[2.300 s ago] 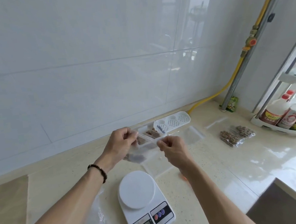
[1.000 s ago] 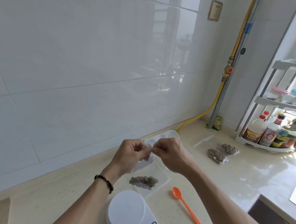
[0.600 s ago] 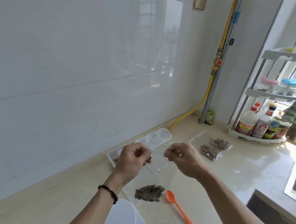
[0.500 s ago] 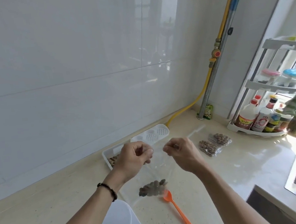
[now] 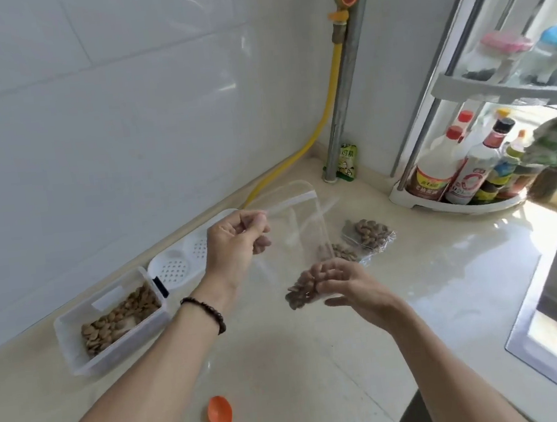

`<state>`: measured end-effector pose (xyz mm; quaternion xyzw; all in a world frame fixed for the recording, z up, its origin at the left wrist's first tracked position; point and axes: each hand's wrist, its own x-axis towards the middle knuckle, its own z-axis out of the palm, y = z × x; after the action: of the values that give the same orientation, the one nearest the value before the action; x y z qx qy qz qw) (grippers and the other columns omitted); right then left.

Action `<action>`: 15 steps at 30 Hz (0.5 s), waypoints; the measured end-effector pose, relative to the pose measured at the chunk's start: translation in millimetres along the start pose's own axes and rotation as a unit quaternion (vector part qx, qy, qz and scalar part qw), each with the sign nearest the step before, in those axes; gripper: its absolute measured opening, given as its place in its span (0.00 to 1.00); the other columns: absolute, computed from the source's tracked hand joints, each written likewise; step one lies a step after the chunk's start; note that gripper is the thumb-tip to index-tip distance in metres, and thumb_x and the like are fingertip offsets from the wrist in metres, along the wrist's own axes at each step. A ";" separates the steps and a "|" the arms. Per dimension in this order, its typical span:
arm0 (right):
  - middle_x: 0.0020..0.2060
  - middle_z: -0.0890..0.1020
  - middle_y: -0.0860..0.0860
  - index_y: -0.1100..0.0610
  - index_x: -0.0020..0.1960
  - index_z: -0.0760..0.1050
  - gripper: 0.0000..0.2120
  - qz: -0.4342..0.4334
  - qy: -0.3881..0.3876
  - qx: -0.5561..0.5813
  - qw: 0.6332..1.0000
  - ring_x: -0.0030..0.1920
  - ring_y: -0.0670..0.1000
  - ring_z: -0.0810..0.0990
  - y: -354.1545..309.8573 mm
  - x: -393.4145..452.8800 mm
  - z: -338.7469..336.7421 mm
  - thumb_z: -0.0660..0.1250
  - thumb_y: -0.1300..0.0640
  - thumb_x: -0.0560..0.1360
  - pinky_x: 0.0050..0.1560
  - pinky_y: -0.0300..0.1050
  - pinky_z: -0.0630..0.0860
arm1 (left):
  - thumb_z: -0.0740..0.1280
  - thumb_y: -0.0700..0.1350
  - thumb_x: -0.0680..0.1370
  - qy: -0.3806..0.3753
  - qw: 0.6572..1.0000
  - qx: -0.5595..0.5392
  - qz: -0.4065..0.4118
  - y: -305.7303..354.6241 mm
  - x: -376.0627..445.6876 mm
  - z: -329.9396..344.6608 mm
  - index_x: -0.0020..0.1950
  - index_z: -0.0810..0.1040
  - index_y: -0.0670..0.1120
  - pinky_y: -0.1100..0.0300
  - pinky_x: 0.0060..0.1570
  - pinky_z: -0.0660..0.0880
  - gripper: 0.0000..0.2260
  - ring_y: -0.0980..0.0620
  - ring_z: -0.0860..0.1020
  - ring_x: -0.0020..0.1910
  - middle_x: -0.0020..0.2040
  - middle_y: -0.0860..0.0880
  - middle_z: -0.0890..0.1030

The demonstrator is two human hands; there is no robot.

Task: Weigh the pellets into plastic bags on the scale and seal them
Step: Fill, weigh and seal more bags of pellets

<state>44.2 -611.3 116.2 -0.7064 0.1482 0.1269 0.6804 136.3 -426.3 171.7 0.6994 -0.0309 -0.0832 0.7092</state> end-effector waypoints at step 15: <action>0.38 0.84 0.55 0.55 0.54 0.73 0.19 0.086 0.311 -0.076 0.943 0.38 0.54 0.84 56.0 95.0 -115.5 0.78 0.58 0.68 0.42 0.54 0.82 | 0.72 0.46 0.74 0.033 0.955 0.288 -0.061 -117.8 128.7 89.6 0.36 0.79 0.43 0.51 0.43 0.79 0.09 0.47 0.83 0.39 0.35 0.50 0.82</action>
<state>108.0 -731.8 33.1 -0.7445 0.4030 -0.0303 0.5314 239.8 -536.4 46.6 0.8770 0.0123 -0.0904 0.4718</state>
